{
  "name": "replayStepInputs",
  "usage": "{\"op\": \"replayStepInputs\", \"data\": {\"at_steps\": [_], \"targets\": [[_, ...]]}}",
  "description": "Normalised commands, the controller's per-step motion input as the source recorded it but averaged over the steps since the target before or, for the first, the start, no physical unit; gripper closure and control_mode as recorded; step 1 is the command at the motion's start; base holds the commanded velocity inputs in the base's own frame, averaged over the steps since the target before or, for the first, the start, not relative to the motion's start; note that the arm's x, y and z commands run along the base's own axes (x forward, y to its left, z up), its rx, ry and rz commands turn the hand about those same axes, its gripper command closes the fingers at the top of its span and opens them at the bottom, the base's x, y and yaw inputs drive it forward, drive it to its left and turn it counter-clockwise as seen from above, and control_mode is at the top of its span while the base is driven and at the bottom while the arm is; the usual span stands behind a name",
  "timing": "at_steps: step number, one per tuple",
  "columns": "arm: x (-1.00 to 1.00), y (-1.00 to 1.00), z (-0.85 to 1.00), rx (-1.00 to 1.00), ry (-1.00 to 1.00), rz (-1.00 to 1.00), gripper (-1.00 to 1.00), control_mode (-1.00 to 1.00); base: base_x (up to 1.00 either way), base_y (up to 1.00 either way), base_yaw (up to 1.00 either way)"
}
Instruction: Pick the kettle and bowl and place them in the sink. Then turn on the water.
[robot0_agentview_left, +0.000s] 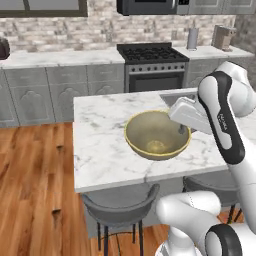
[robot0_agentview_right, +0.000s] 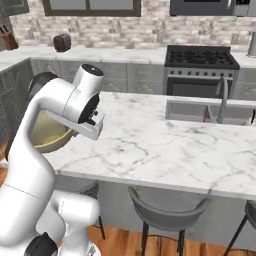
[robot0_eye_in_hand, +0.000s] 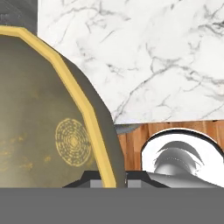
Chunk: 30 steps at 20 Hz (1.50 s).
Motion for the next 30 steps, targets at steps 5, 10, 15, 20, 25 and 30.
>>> {"op": "replayStepInputs", "data": {"at_steps": [5,10,15,20,25,30], "targets": [[0.0,0.0,0.0,0.0,0.0,0.0,1.0,1.0,-0.1,1.0,-0.08],[0.0,0.0,0.0,0.0,0.0,0.0,1.0,1.0,-0.04,1.0,-0.15],[0.0,0.0,0.0,0.0,0.0,0.0,1.0,1.0,0.02,0.71,-0.36],[0.0,0.0,0.0,0.0,0.0,0.0,1.0,1.0,0.08,0.6,-0.44],[0.0,0.0,0.0,0.0,0.0,0.0,1.0,1.0,0.01,0.51,-0.47],[0.0,0.0,0.0,0.0,0.0,0.0,1.0,1.0,0.67,0.36,-0.36]]}}
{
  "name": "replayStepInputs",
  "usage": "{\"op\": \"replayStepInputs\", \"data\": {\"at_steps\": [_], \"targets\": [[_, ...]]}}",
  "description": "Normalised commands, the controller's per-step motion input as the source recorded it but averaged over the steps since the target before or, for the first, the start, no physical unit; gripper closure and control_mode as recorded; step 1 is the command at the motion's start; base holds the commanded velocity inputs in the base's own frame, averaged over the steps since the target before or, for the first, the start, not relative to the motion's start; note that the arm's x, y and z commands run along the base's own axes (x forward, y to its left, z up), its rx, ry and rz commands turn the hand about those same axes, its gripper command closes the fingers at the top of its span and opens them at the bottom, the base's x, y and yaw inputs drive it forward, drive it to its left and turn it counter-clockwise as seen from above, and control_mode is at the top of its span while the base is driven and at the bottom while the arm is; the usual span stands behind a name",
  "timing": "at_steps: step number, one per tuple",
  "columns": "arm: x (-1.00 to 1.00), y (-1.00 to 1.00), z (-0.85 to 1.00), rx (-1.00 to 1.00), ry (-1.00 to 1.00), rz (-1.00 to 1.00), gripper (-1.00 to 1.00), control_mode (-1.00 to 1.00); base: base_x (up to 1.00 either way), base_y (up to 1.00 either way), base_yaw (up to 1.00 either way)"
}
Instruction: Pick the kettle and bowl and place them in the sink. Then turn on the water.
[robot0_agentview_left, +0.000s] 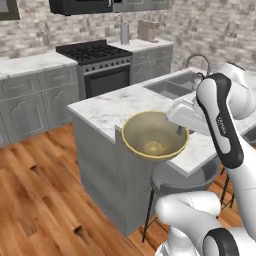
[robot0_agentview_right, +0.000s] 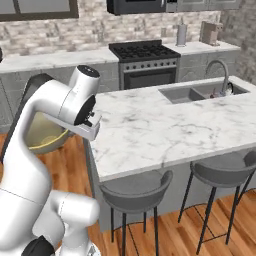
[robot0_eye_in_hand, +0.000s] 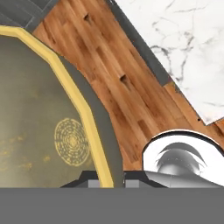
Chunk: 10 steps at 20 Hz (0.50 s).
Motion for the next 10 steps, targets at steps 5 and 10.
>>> {"op": "replayStepInputs", "data": {"at_steps": [5,10], "targets": [[0.0,0.0,0.0,0.0,0.0,0.0,1.0,1.0,1.0,0.1,-0.21],[0.0,0.0,0.0,0.0,0.0,0.0,1.0,1.0,0.92,0.16,-0.19]]}}
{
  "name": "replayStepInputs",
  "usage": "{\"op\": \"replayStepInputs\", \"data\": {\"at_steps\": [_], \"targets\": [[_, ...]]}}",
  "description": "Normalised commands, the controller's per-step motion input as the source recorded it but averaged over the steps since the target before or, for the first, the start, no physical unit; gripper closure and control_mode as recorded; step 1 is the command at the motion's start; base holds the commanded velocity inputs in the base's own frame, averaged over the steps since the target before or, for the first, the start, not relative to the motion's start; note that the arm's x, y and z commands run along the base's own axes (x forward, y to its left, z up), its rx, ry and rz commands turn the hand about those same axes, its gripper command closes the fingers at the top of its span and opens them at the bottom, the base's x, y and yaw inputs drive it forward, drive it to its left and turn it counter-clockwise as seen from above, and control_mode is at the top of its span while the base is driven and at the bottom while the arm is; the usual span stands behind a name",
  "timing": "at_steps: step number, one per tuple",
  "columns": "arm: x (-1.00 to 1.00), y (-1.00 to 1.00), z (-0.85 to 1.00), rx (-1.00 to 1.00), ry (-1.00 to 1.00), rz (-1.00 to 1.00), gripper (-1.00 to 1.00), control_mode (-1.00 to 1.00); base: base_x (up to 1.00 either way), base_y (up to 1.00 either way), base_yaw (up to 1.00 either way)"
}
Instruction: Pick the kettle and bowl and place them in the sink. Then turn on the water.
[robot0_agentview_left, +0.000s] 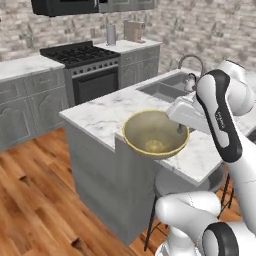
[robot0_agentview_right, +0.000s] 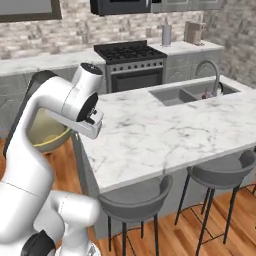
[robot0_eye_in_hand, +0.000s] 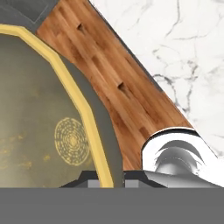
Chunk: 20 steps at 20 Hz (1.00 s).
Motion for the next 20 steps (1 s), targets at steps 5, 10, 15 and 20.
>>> {"op": "replayStepInputs", "data": {"at_steps": [5,10,15,20], "targets": [[0.0,0.0,0.0,0.0,0.0,0.0,1.0,1.0,0.27,0.48,-0.46],[0.0,0.0,0.0,0.0,0.0,0.0,1.0,1.0,-0.08,0.7,-0.52],[0.0,0.0,0.0,0.0,0.0,0.0,1.0,1.0,-0.14,0.76,-0.53],[0.0,0.0,0.0,0.0,0.0,0.0,1.0,1.0,-0.34,0.89,-0.42]]}}
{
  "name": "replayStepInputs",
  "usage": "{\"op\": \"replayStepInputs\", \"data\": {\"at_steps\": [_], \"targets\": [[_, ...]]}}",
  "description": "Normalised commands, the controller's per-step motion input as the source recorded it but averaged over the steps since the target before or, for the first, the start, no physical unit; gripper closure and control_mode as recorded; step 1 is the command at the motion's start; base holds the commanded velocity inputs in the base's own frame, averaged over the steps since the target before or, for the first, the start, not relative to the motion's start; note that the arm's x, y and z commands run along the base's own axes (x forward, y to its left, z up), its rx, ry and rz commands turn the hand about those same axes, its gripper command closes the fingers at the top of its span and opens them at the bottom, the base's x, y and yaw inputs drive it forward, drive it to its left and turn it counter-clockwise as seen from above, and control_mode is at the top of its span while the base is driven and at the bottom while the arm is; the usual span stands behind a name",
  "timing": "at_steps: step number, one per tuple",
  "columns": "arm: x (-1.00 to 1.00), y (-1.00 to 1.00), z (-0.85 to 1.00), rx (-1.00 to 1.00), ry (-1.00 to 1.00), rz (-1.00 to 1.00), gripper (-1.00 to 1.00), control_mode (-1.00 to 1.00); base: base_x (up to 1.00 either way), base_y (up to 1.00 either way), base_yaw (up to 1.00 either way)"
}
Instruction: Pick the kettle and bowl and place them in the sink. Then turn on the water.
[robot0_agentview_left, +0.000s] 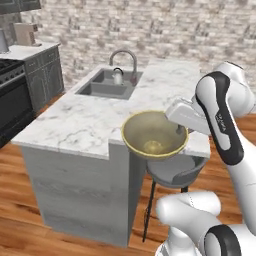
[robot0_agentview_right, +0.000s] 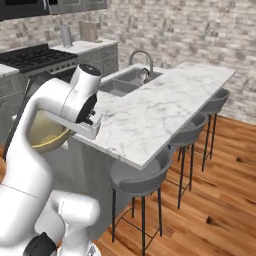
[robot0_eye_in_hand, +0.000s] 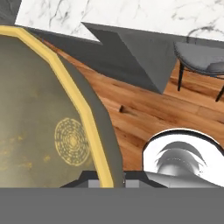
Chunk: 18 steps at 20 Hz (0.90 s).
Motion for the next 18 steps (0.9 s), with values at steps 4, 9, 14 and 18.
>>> {"op": "replayStepInputs", "data": {"at_steps": [4,9,14,18], "targets": [[0.0,0.0,0.0,0.0,0.0,0.0,1.0,1.0,-0.11,1.0,-0.22],[0.0,0.0,0.0,0.0,0.0,0.0,1.0,1.0,0.0,1.0,-0.08],[0.0,0.0,0.0,0.0,0.0,0.0,1.0,1.0,0.15,1.0,-0.08],[0.0,0.0,0.0,0.0,0.0,0.0,1.0,1.0,1.0,0.9,0.11]]}}
